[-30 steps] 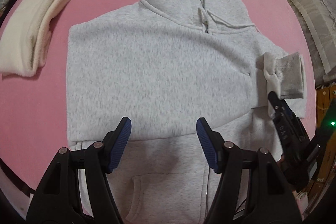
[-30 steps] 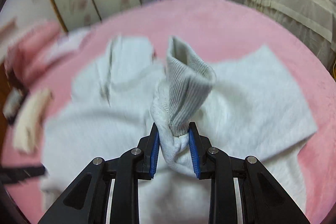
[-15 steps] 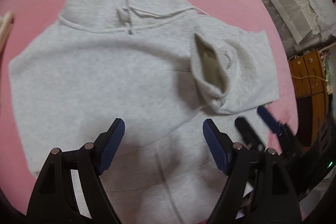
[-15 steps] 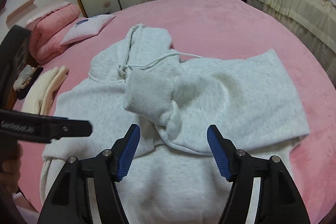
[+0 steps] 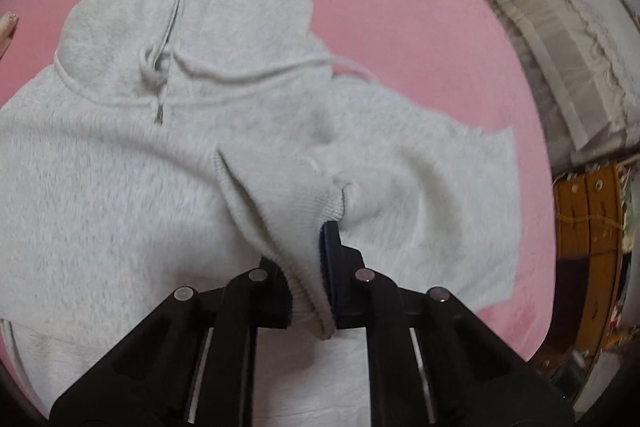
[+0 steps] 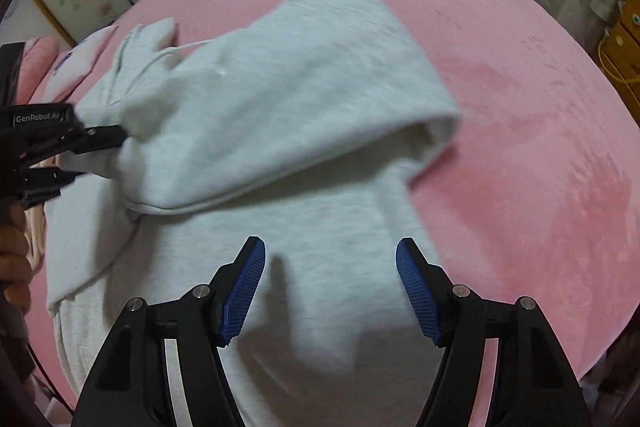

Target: Fold large clothes

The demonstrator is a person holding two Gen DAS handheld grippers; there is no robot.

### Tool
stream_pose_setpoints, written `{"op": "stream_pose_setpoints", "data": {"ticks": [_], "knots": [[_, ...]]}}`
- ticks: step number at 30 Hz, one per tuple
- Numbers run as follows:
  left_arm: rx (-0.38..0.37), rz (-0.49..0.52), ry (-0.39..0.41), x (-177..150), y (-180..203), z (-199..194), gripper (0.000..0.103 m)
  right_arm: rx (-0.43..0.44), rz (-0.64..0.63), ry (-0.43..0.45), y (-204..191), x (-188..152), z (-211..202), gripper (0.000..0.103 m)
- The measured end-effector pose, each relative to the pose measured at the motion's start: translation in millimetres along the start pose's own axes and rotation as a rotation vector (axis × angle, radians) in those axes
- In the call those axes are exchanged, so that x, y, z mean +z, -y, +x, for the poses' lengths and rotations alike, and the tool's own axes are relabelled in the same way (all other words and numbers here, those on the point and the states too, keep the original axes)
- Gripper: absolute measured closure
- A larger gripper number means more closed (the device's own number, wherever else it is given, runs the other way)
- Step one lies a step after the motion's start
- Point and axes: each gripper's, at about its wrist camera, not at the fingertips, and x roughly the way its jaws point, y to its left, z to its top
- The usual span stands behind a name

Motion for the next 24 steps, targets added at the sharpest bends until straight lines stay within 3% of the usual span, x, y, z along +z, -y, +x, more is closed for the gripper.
{"op": "stream_pose_setpoints", "data": {"ticks": [3,7,11,13,16,17,20,21,22,24], "knots": [[-0.021,-0.01,0.095,13,15,-24,0.095,0.001,-0.011,-0.024,28,5,6,0.034],[-0.05,-0.042,0.287,37,21,-83,0.096,0.021,-0.033,-0.038,63,15,6,0.034],[0.007,-0.077,0.391,50,6,-122,0.096,0.052,-0.044,-0.044,87,25,12,0.034],[0.054,-0.112,0.401,52,-10,-131,0.096,0.053,-0.081,-0.046,97,27,14,0.034],[0.154,-0.169,0.373,43,-49,-132,0.096,0.078,-0.14,-0.041,103,27,17,0.046],[0.199,-0.192,0.351,38,-61,-125,0.096,0.083,-0.175,-0.034,106,24,17,0.053],[0.318,-0.264,0.28,13,-102,-102,0.096,0.07,-0.259,-0.021,109,15,16,0.059],[0.338,-0.286,0.252,6,-113,-90,0.096,0.069,-0.293,-0.02,112,10,15,0.061],[0.354,-0.303,0.23,1,-124,-82,0.096,0.069,-0.313,-0.023,114,8,16,0.071],[0.383,-0.348,0.183,-13,-143,-63,0.096,0.06,-0.341,-0.025,121,2,13,0.075]]}}
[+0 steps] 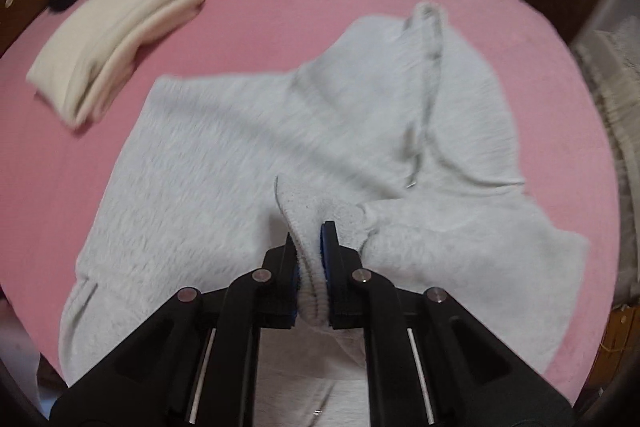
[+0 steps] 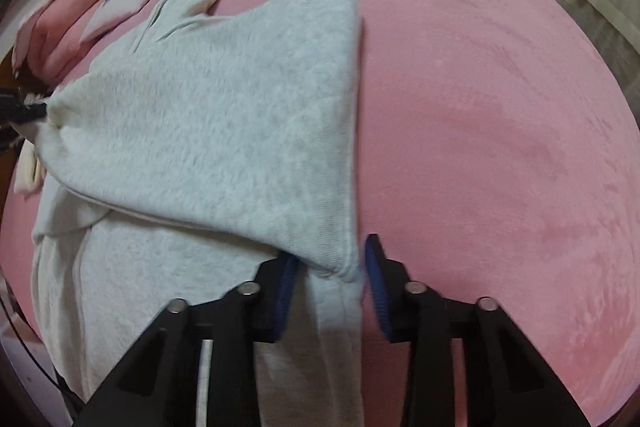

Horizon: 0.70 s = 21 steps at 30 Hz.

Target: Fold large clothes

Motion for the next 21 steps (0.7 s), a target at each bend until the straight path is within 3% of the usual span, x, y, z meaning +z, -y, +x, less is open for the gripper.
{"op": "stream_pose_setpoints", "data": {"ticks": [4,8,11,12,16,19,21], "knots": [[0.081,-0.012,-0.061,-19,-10,33,0.095,0.012,0.011,-0.032,31,-17,-2,0.076],[0.209,0.003,-0.061,-14,-11,26,0.082,0.023,0.042,-0.105,64,-21,-8,0.076],[0.239,-0.029,-0.018,-4,-26,-1,0.06,0.031,0.043,-0.119,88,-27,-30,0.075],[0.224,-0.048,0.009,-2,-31,-12,0.055,0.026,0.031,-0.122,94,-29,-38,0.074],[0.087,-0.046,0.097,3,-35,-64,0.055,0.028,-0.07,-0.085,101,-34,-68,0.074],[-0.043,0.014,0.052,-6,-18,-76,0.056,0.12,-0.103,-0.028,102,-32,-88,0.074],[-0.187,0.036,0.0,-17,1,-73,0.071,0.227,-0.079,0.002,108,-38,-97,0.074]]}}
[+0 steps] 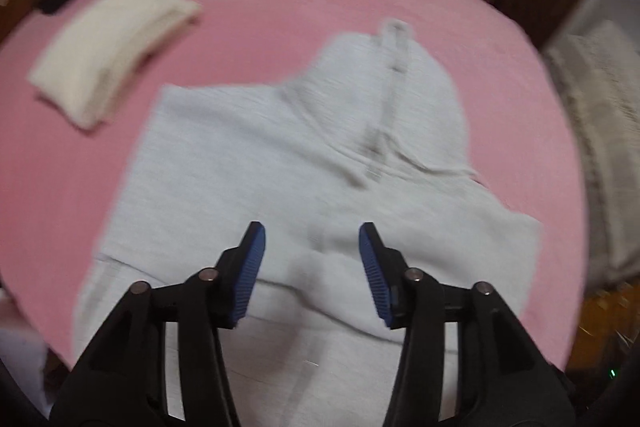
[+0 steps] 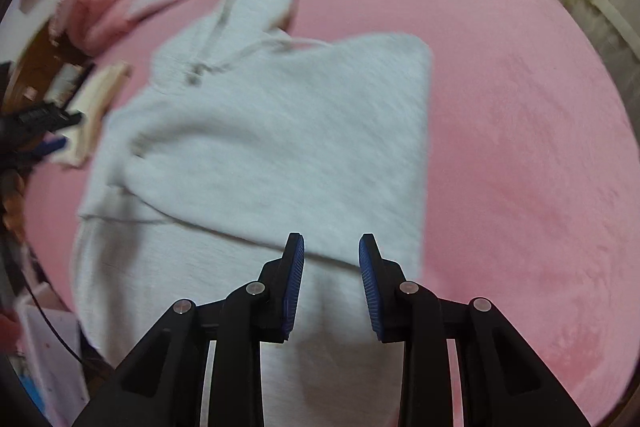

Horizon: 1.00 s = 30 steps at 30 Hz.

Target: Fold large clothes

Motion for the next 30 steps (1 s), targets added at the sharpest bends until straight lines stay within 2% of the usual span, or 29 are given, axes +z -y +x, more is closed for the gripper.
{"op": "stream_pose_setpoints", "data": {"ticks": [1,2,4,5,7,8,11,13,15,16,18,20,21,23,24,26,30], "knots": [[-0.075,-0.001,-0.052,-8,10,9,0.076,0.043,0.011,-0.002,-2,-2,3,0.074],[-0.1,0.0,-0.101,-15,19,18,0.081,0.091,0.025,-0.021,-3,-5,11,0.074],[-0.102,0.032,-0.211,-30,43,44,0.093,0.236,0.122,-0.091,10,-12,30,0.077],[-0.104,0.052,-0.24,-37,51,55,0.1,0.296,0.179,-0.128,18,-16,41,0.084],[-0.124,0.049,-0.3,-51,64,81,0.1,0.351,0.294,-0.217,31,-17,70,0.095],[-0.114,0.037,-0.337,-57,67,95,0.1,0.353,0.334,-0.251,39,-23,77,0.098],[0.043,0.042,-0.397,-67,65,123,0.102,0.31,0.344,-0.268,61,-37,82,0.102],[0.022,-0.046,-0.406,-65,53,127,0.102,0.247,0.324,-0.235,93,-49,65,0.102],[0.031,-0.118,-0.397,-61,40,125,0.102,0.226,0.359,-0.197,125,-63,45,0.102],[0.047,-0.12,-0.385,-59,36,123,0.102,0.21,0.384,-0.186,148,-65,35,0.102],[0.094,-0.115,-0.341,-53,28,117,0.102,0.086,0.418,-0.149,200,-79,10,0.102],[0.105,-0.138,-0.332,-50,21,114,0.102,0.058,0.454,-0.114,247,-96,-15,0.103],[0.098,-0.149,-0.333,-49,20,112,0.102,0.072,0.459,-0.105,260,-99,-25,0.103],[0.105,-0.132,-0.331,-47,25,104,0.102,-0.003,0.422,-0.094,274,-96,-43,0.103],[0.11,-0.099,-0.328,-46,33,96,0.102,-0.009,0.392,-0.087,279,-95,-53,0.103],[0.066,-0.044,-0.333,-43,50,83,0.102,0.105,0.336,-0.077,271,-78,-64,0.103],[-0.128,-0.022,-0.26,-35,86,60,0.102,0.278,0.179,-0.072,254,-65,-76,0.103]]}}
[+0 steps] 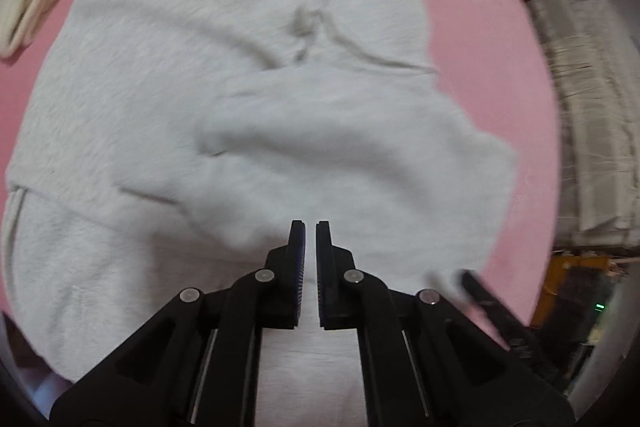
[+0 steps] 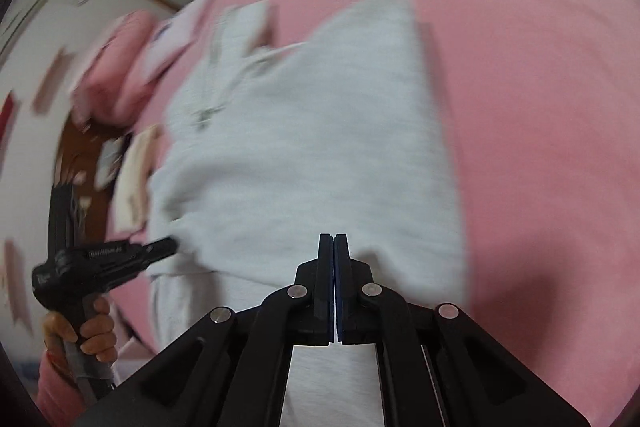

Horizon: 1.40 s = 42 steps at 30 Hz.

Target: Fold large clothes

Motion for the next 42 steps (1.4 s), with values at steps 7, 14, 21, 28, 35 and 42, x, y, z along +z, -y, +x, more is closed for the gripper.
{"op": "stream_pose_setpoints", "data": {"ticks": [7,14,21,28,35,42], "knots": [[-0.024,0.012,0.071,48,24,16,0.102,0.075,-0.159,-0.095,-9,30,27,0.103],[0.224,-0.147,0.036,55,-40,69,0.102,-0.032,-0.108,-0.04,47,93,29,0.103],[0.106,-0.325,0.085,51,-87,72,0.102,-0.079,0.103,0.061,167,143,-16,0.103],[0.212,-0.238,0.084,58,-52,75,0.102,-0.132,0.195,0.137,223,132,-71,0.103],[0.226,-0.158,-0.052,88,-44,33,0.102,-0.136,0.142,0.011,210,155,-103,0.103],[0.369,0.116,-0.042,161,-29,-27,0.088,0.1,0.117,-0.07,170,228,-125,0.1]]}}
